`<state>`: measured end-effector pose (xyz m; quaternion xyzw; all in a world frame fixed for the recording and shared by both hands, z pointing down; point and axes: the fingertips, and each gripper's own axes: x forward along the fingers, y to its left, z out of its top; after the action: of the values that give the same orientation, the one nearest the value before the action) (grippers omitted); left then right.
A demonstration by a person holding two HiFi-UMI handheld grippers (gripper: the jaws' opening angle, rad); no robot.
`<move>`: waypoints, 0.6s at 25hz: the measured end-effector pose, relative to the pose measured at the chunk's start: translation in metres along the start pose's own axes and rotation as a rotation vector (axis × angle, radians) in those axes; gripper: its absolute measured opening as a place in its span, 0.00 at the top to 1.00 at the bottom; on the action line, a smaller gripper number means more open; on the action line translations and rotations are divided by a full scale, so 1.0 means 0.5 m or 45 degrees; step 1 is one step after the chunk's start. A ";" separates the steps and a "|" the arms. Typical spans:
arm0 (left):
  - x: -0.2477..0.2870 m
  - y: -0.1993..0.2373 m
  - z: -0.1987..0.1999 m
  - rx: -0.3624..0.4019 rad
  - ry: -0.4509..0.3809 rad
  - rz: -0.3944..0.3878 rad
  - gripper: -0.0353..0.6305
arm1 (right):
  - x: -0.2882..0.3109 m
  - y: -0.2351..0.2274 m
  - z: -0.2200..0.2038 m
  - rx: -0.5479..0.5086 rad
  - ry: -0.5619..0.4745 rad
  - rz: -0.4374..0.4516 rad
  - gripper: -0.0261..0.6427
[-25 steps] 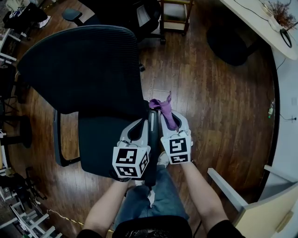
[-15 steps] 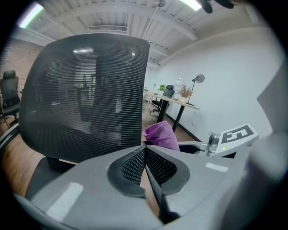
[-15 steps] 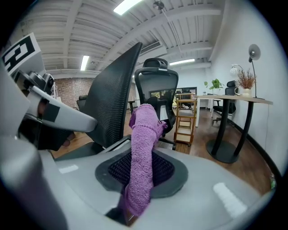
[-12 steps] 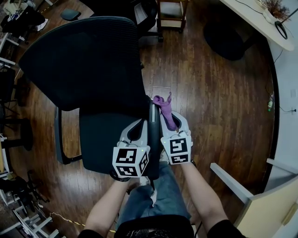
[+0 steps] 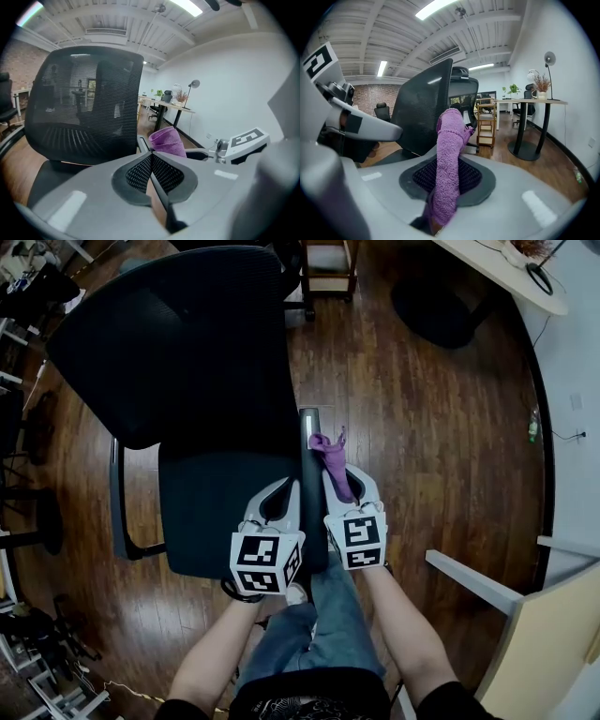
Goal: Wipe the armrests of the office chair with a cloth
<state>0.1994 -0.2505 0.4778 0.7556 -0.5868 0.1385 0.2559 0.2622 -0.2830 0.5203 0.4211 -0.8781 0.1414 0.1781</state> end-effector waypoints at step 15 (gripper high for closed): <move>-0.177 -0.056 -0.120 0.065 0.000 -0.115 0.94 | -0.196 0.115 -0.099 0.037 -0.032 -0.143 0.85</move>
<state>0.2074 -0.1403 0.4762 0.7876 -0.5483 0.1418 0.2427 0.2834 -0.1610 0.5169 0.4740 -0.8531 0.1387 0.1683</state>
